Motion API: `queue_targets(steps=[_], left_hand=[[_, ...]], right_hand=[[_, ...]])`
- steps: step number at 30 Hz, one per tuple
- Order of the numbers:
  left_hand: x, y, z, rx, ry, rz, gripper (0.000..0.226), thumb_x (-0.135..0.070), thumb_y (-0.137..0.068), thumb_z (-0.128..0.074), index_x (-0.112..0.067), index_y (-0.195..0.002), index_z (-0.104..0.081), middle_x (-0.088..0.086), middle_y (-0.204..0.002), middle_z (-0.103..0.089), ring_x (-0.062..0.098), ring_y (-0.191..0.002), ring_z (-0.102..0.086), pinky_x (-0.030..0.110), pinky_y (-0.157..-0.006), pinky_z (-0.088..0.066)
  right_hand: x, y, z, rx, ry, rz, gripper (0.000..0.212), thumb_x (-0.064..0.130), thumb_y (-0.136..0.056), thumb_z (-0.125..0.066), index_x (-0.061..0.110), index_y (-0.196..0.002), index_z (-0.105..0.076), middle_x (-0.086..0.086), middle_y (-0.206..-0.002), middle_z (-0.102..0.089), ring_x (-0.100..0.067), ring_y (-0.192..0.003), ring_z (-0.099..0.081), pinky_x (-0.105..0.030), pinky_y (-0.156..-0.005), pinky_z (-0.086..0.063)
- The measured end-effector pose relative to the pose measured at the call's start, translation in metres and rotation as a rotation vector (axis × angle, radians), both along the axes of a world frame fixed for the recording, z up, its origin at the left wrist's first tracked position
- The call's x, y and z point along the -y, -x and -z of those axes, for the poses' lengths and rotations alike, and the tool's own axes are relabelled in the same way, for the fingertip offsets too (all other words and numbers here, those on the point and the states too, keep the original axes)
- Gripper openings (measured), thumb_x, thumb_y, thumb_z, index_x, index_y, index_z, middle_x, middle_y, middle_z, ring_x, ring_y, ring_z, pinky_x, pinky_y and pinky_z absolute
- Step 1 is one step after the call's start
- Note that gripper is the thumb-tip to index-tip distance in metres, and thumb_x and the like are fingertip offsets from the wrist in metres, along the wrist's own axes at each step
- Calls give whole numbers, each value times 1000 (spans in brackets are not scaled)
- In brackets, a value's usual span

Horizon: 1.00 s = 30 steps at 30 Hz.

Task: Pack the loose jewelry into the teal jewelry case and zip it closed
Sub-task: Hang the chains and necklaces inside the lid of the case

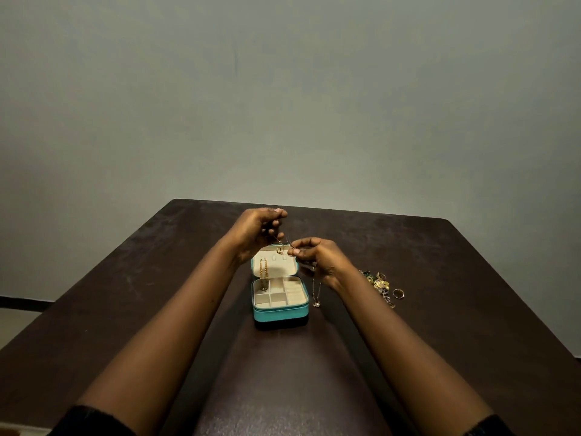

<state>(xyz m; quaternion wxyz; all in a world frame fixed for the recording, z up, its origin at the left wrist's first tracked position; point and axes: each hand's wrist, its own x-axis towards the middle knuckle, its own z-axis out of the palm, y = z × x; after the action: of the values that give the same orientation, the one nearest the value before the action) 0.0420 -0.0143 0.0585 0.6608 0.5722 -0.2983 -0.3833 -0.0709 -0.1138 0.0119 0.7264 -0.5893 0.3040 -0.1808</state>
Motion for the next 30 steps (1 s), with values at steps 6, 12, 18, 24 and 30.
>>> queue_targets(steps=[6, 12, 18, 24, 30], left_hand=[[5, -6, -10, 252, -139, 114, 20, -12, -96, -43, -9, -88, -61, -2, -67, -44, 8, -59, -38, 22, -56, -34], [5, -14, -7, 295, -164, 127, 20, -12, -95, -42, -9, -86, -60, -1, -67, -46, 8, -60, -39, 21, -53, -31], [6, -27, 11, 314, -236, 3, 21, -9, -95, -45, -5, -88, -64, 2, -65, -44, 9, -56, -34, 22, -52, -26], [21, -40, 43, 669, -475, -144, 16, -16, -90, -60, -4, -86, -70, 4, -74, -61, 13, -62, -51, 24, -55, -44], [36, -45, 67, 830, -567, -275, 17, -18, -81, -72, -4, -91, -73, 13, -91, -71, 23, -86, -67, 37, -81, -57]], right_hand=[[0, -7, -3, 131, 209, -39, 31, -12, -82, -55, 14, -99, -62, -5, -106, -63, -19, -110, -57, -29, -94, -47], [-7, -21, -18, 290, 44, -51, 22, -10, -86, -53, 10, -94, -59, -7, -89, -65, -19, -84, -64, -29, -77, -51], [-5, -31, -13, 146, -76, 61, 18, -7, -86, -54, 7, -78, -60, -6, -69, -58, -12, -60, -56, -26, -62, -55], [1, -46, 6, -25, -16, 247, 25, -13, -83, -51, 2, -65, -59, -6, -47, -54, -5, -29, -46, -14, -34, -41], [4, -59, 22, -218, 261, 304, 29, -14, -73, -59, 10, -57, -64, -11, -58, -60, -18, -45, -51, -31, -53, -50]])
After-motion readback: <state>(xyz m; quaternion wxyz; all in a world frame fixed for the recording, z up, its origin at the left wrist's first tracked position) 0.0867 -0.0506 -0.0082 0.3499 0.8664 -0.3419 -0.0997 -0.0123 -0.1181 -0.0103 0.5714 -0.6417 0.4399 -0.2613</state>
